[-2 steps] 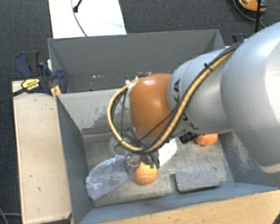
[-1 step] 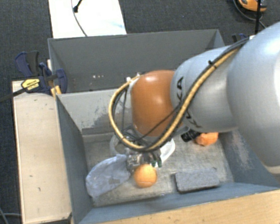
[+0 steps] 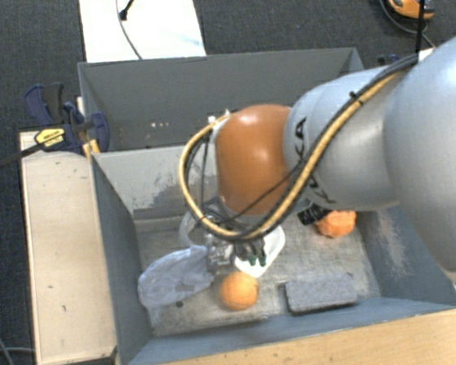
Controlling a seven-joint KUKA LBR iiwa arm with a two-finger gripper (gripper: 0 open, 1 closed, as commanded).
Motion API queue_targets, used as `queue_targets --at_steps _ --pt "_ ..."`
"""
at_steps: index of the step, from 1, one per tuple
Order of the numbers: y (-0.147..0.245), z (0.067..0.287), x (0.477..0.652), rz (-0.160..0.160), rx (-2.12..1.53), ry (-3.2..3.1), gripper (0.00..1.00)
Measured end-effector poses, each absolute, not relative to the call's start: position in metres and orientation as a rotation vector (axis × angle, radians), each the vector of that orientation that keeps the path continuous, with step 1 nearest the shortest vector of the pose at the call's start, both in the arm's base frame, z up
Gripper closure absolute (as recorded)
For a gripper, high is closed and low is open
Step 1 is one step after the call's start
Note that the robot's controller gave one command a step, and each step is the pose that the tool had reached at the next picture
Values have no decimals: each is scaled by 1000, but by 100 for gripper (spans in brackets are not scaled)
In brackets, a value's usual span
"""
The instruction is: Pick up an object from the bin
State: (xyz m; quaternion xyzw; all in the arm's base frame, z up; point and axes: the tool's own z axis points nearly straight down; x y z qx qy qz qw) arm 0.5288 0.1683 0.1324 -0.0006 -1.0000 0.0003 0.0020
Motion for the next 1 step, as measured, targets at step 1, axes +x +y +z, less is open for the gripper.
queue_targets --at_steps 1 --pt "169 144 530 -2 -3 -3143 100"
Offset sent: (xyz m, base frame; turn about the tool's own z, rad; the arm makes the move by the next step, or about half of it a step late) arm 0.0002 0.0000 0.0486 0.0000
